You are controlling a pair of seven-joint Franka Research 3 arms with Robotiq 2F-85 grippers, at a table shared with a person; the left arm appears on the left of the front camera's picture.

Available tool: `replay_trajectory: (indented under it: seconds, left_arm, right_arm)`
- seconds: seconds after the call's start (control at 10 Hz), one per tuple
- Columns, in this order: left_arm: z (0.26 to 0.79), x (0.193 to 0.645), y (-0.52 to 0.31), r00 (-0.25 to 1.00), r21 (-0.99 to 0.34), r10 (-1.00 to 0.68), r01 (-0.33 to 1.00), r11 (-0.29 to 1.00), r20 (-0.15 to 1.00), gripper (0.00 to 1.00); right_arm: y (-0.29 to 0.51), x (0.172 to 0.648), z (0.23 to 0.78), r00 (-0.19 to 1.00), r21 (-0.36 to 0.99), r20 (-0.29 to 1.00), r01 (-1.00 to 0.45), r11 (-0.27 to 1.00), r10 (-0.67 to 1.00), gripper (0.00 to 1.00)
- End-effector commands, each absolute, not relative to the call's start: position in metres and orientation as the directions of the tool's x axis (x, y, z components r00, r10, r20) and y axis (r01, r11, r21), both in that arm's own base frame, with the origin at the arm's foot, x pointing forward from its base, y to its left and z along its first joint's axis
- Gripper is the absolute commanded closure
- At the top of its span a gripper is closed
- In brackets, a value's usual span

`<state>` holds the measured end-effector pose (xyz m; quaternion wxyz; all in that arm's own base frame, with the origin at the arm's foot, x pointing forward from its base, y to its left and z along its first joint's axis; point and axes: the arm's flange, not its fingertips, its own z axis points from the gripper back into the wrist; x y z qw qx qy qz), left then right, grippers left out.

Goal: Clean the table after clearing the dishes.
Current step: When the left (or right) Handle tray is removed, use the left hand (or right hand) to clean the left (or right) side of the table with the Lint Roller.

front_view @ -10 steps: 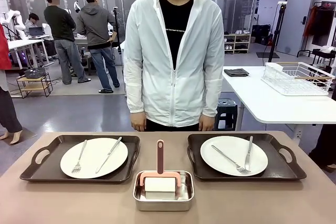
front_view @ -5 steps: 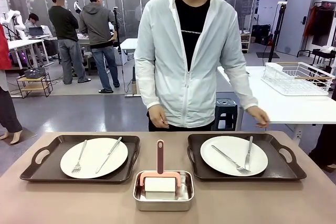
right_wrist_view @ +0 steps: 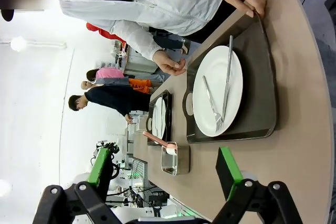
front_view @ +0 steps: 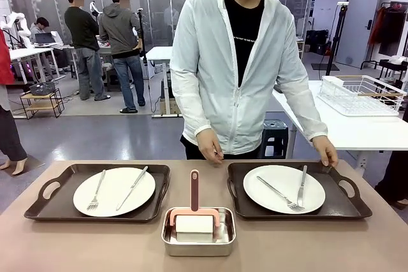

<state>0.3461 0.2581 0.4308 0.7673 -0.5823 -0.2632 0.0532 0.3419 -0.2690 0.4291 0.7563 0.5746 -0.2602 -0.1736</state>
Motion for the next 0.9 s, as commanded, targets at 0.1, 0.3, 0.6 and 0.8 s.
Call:
replay_trajectory:
  seconds: [0.1,0.3,0.6,0.8]
  left_arm:
    - [0.4314,0.3438,0.2598,0.855,-0.921,0.388,0.226,0.316,0.343,0.0]
    - [0.4314,0.3438,0.2598,0.855,-0.921,0.388,0.226,0.316,0.343,0.0]
    - [0.4314,0.3438,0.2598,0.855,-0.921,0.388,0.226,0.316,0.343,0.0]
    - [0.4314,0.3438,0.2598,0.855,-0.921,0.388,0.226,0.316,0.343,0.0]
  right_arm:
    - [-0.2677,0.34,0.4298,0.804,0.96,0.196,-0.042,0.275,-0.562,0.0]
    - [-0.2677,0.34,0.4298,0.804,0.96,0.196,-0.042,0.275,-0.562,0.0]
    - [-0.2677,0.34,0.4298,0.804,0.96,0.196,-0.042,0.275,-0.562,0.0]
    - [-0.2677,0.34,0.4298,0.804,0.96,0.196,-0.042,0.275,-0.562,0.0]
